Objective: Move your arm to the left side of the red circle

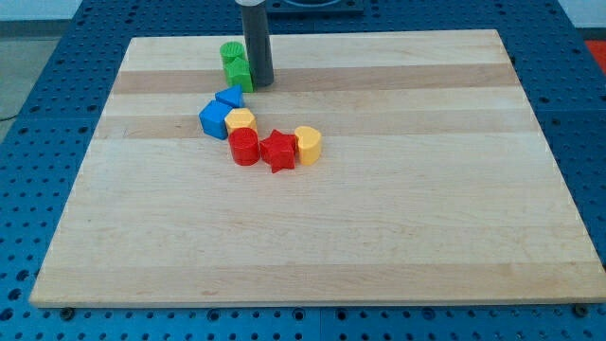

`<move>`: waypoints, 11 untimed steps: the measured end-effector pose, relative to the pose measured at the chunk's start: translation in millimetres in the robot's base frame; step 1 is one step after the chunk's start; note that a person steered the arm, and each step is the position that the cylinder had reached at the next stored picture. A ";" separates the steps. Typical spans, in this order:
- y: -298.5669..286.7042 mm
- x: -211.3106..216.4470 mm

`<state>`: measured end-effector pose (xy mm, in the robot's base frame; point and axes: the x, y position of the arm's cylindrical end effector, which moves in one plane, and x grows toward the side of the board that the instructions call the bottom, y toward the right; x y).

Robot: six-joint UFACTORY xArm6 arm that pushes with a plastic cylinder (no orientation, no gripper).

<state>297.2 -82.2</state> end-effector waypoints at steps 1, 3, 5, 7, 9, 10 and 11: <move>-2.3 0.0; 57.2 25.9; 160.9 125.7; 37.9 241.8; -118.3 154.2; -109.2 131.5; -89.5 118.7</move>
